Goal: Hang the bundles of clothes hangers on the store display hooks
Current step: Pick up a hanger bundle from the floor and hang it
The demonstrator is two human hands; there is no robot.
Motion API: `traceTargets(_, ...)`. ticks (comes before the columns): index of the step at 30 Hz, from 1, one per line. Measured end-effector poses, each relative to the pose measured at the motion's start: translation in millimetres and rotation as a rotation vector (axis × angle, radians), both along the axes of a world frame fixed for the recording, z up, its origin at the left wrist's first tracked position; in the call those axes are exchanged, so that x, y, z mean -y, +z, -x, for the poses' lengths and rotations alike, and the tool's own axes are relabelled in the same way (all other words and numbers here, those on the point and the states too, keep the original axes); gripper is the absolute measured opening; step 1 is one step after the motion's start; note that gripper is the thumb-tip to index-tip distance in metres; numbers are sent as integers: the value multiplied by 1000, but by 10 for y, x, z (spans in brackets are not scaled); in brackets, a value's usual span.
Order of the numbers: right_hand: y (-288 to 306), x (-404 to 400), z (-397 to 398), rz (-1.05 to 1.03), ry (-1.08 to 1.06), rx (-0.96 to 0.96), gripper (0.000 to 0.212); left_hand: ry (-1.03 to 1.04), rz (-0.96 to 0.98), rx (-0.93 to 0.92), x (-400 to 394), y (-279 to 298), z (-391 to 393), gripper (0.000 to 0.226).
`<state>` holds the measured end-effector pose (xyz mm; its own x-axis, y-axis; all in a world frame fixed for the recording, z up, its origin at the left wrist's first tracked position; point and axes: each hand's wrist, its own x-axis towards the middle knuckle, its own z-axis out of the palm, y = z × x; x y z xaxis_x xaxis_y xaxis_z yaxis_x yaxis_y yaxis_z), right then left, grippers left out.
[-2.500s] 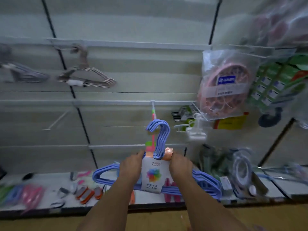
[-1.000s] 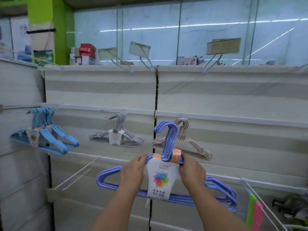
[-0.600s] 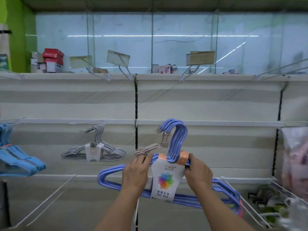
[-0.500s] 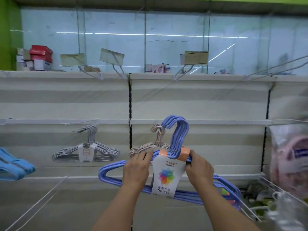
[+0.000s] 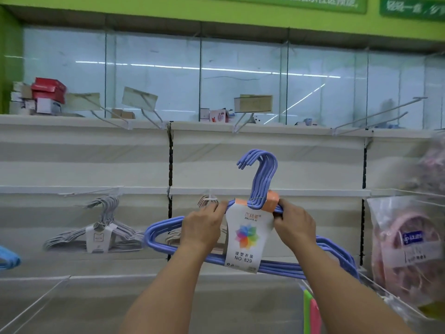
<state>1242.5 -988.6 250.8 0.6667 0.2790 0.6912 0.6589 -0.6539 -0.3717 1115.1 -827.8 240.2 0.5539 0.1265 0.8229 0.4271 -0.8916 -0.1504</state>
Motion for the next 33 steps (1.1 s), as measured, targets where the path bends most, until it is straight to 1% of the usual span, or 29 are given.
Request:
traceTargets(2,122,32,-96,-17,2,9,19,25,-32,4,37,122,-114,47)
traceTargets(6,373,98,-301,-84,15,26,20,28,-71,43,139,475,-323,49)
traceTargets(12,673,164,-673,-148,54,3,20,68,-104,28,265,917,-661,44)
traceTargets(17,817,89,-938,-109,76,-10,21,73,-44,76,180,935,-948,46)
traceTargets(25,948,-263,-1196,-96,90,-22,18,97,32,136,-184,1033,-1310,47)
traceTargets(30,1113,-503,-1325,-111,105,1,18,90,23,173,-411,1211,-1419,43)
traceTargets(33,1155,-619,-1387,-124,108,8,19,82,-17,207,-528,1264,-1474,43)
